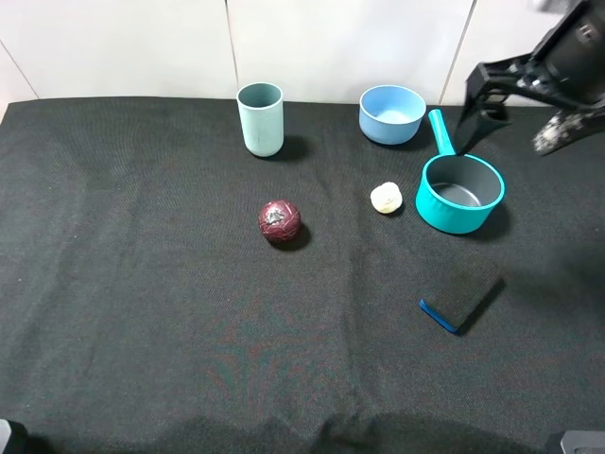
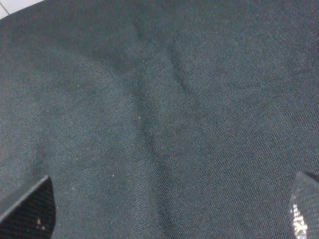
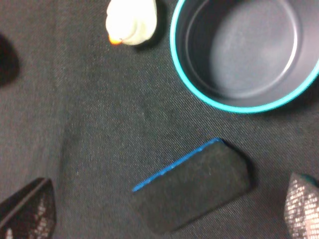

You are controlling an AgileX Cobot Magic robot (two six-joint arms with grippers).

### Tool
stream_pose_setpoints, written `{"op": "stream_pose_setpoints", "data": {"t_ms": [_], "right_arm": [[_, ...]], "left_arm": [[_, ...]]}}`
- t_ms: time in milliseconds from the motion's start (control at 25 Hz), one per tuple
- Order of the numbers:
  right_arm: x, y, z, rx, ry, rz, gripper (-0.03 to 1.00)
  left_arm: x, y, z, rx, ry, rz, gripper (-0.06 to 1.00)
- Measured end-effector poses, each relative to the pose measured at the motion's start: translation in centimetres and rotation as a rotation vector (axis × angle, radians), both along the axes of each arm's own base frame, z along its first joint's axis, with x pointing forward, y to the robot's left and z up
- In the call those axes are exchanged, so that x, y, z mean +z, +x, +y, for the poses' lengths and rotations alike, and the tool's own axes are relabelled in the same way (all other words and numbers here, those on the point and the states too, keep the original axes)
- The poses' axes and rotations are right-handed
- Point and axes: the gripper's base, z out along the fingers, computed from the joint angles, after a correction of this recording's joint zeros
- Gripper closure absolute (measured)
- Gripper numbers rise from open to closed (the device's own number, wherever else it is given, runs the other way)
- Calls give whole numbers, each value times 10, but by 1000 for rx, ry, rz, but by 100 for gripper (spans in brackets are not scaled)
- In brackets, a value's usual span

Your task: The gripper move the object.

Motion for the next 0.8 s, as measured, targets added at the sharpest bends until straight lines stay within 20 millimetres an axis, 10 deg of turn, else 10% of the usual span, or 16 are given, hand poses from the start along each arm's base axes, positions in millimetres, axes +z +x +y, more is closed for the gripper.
{"op": "stream_pose_setpoints", "data": {"t_ms": [800], "right_arm": [[86,-90,-28,119,-13,-306,27]], "left_arm": [[0,0,0,0,0,0,-5]]}}
